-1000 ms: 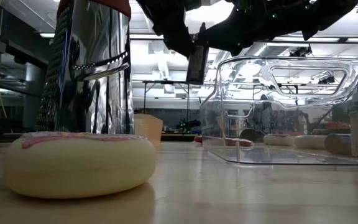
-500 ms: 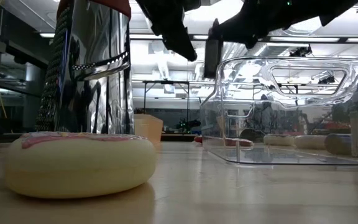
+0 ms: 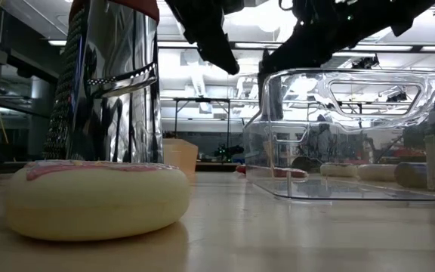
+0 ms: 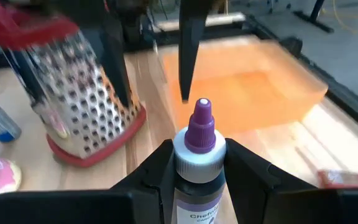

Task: Pick & Place Food Item
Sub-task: Put the bottom purple food coloring bottle into the transparent bin

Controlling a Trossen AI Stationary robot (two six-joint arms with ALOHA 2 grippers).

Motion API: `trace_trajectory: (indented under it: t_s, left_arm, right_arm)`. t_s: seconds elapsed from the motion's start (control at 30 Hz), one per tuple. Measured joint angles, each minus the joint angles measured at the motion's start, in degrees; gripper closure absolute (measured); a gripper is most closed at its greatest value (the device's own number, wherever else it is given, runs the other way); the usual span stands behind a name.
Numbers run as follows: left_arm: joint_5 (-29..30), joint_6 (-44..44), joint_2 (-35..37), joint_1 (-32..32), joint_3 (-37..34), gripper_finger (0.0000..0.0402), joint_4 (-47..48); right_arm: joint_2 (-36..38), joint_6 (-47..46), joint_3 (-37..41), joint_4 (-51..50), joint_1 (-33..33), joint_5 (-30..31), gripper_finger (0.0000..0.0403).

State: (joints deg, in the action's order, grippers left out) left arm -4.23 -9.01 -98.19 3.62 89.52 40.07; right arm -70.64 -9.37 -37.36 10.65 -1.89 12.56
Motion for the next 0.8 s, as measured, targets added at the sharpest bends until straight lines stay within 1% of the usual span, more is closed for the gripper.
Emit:
trace_trajectory:
  t_s: [0.1,0.2,0.53,0.67,0.8]
  left_arm:
    - [0.0,0.0,0.0,0.0,0.0,0.0213,0.0]
    - [0.0,0.0,0.0,0.0,0.0,0.0213,0.0]
    - [0.0,0.0,0.0,0.0,0.0,0.0213,0.0]
    - [0.0,0.0,0.0,0.0,0.0,0.0213,0.0]
    - [0.0,0.2,0.0,0.0,0.0,0.0213,0.0]
  right_arm:
    - [-2.1,-1.0,0.0,0.8,0.0,0.4,0.0297]
    - [-4.2,-1.4,0.0,0.5,-0.5,2.7,0.0297]
    - [-10.6,-3.3,0.1,4.5,-2.8,9.1,0.0297]
    - [-11.8,-4.9,0.1,4.8,-4.4,12.4,0.0297]
    - [-12.3,-6.8,2.2,8.6,-6.3,15.7,0.0297]
